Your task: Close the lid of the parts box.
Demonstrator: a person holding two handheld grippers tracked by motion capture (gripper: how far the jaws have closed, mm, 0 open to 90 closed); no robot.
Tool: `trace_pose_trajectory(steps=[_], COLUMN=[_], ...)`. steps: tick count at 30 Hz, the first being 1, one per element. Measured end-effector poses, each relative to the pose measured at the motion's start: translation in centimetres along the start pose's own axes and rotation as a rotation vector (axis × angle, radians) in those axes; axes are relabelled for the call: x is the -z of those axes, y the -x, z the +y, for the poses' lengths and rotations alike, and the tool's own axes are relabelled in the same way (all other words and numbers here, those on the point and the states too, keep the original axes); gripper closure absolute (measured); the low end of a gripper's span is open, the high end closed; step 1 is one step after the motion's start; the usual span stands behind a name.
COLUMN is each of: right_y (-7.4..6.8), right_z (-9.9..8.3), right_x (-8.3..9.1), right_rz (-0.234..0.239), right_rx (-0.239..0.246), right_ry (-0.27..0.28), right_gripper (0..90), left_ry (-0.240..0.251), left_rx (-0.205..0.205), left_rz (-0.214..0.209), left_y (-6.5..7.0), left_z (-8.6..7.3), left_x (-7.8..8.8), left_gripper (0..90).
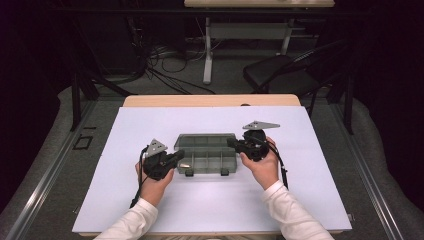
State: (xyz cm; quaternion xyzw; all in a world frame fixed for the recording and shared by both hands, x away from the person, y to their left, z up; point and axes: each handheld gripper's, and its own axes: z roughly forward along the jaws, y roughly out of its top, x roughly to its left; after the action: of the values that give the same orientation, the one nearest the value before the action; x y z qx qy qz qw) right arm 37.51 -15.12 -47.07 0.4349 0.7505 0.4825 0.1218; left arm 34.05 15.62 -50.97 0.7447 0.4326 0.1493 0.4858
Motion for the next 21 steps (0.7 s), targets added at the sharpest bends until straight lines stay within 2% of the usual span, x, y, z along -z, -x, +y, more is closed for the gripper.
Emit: trace_pose_trajectory(steps=[3,9,21], right_y=[0.2,0.4,0.7], right_z=[-0.4,-1.0,-1.4], right_x=[0.1,0.0,0.0], right_rz=[0.001,-0.001,-0.002], right_rx=[-0.007,-0.018,-0.024], right_ry=[-0.010,-0.026,-0.033], right_gripper=[90.0,90.0,90.0], left_ry=[-0.006,-0.020,-0.042], left_rx=[0.014,0.015,-0.001], left_rz=[-0.004,-0.012,-0.009], left_y=[-0.1,-0.1,0.0], left_z=[-0.2,-0.6,-1.2], left_x=[0.1,0.1,0.3], left_gripper=[90.0,90.0,90.0])
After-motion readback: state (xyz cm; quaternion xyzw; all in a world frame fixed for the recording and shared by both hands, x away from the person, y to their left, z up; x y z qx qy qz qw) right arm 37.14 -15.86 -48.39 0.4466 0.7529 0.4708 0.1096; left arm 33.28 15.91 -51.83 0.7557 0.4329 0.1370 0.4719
